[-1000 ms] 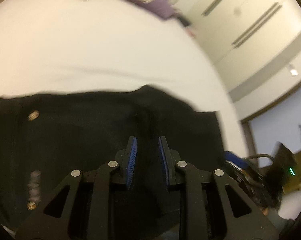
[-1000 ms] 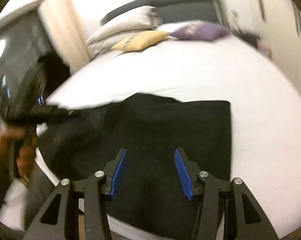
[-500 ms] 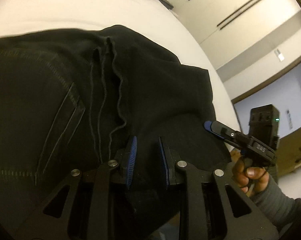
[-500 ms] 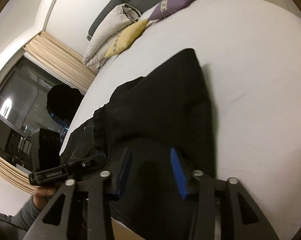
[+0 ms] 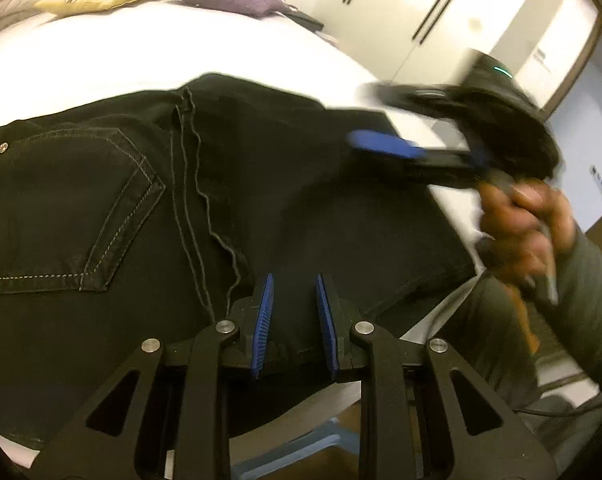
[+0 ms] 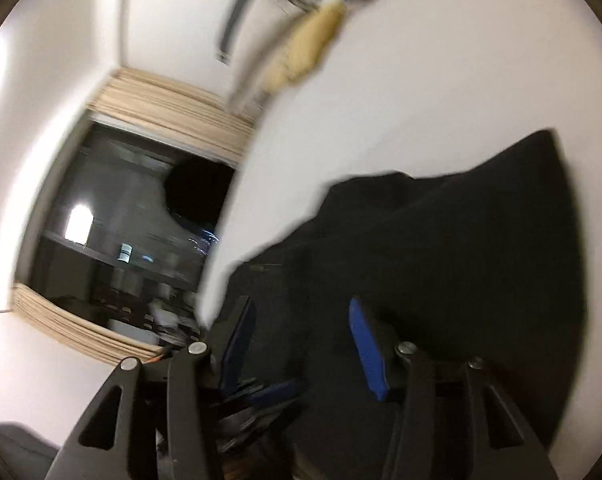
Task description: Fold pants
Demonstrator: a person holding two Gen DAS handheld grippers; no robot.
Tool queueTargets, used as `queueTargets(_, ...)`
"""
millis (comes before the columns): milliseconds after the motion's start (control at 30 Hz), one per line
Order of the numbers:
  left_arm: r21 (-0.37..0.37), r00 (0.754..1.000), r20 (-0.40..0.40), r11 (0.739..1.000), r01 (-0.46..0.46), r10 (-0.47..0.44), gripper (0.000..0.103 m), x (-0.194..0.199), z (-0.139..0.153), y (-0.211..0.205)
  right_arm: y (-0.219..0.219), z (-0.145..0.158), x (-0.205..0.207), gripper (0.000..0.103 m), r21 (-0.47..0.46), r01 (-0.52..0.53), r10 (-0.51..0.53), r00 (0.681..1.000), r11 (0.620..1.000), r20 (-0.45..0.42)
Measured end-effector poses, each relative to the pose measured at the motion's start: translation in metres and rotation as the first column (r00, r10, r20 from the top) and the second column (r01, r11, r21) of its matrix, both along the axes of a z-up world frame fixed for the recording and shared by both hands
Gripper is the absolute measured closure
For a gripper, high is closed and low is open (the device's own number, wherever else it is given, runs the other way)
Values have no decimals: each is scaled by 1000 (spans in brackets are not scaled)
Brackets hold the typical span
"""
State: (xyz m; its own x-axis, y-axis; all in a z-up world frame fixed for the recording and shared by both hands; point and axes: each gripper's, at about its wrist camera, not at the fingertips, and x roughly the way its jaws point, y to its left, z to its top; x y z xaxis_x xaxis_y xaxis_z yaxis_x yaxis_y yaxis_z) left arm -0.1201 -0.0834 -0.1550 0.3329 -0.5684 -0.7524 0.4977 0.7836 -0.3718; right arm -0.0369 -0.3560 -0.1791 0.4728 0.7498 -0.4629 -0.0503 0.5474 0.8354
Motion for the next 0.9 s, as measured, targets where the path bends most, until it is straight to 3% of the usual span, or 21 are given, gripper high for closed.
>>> queueTargets(67, -15, 1000, -10, 1000, -1, 1, 82, 2, -5, -1, -11, -30, 21, 79, 67, 17, -12, 997, 998, -81)
queueTargets(100, -20, 1000, -10, 1000, 2, -2, 82, 2, -7, -1, -21, -39, 29, 103, 86, 45, -35, 993, 995, -109)
queueTargets(200, -12, 1000, 13, 1000, 24, -24, 82, -3, -7, 2, -45, -44, 33, 103, 113, 108, -93, 987, 988, -129)
queueTargets(267, -13, 999, 27, 1000, 26, -26, 82, -5, -10, 4, -47, -29, 20, 95, 59, 108, -101, 988, 992, -116)
queueTargets(333, -31, 999, 25, 999, 23, -22, 82, -6, -9, 13, -41, -12, -2, 56, 124, 78, -71, 996, 989, -61)
queueTargets(400, -52, 1000, 21, 998, 21, -20, 82, -5, -18, 13, -29, -6, -31, 43, 199, 54, -48, 998, 978, -36)
queueTargets(467, -53, 999, 25, 998, 23, -22, 82, -7, -18, 17, -10, -15, -54, 44, 220, -6, 18, 998, 976, -52)
queueTargets(500, -46, 999, 31, 999, 26, -25, 82, -9, -18, 18, 0, -24, -61, 49, 212, -28, 41, 997, 977, -58)
queueTargets(533, -38, 999, 38, 999, 30, -28, 82, -10, -18, 18, 5, -30, -71, 67, 189, -43, 53, 997, 981, -50)
queueTargets(633, -38, 999, 44, 999, 29, -27, 82, -13, -18, 18, -2, -42, -86, 103, 116, -35, 42, 997, 993, -58)
queueTargets(700, -63, 999, 37, 998, 16, -14, 82, -15, -18, 20, -11, -41, -95, 103, 66, -33, 40, 994, 997, -106)
queueTargets(767, -92, 1000, 23, 996, -5, 8, 82, -17, -17, 29, -14, -19, -104, 92, -52, -54, 49, 995, 997, -87)
queueTargets(833, -115, 999, 13, 992, -46, 48, 82, -20, -14, 42, -14, 6, -101, 54, -49, -43, 41, 998, 998, -38)
queueTargets(900, -119, 995, -3, 988, -102, 102, 81, -20, -7, 62, 2, 30, -81, 50, 11, -44, 43, 998, 999, 37)
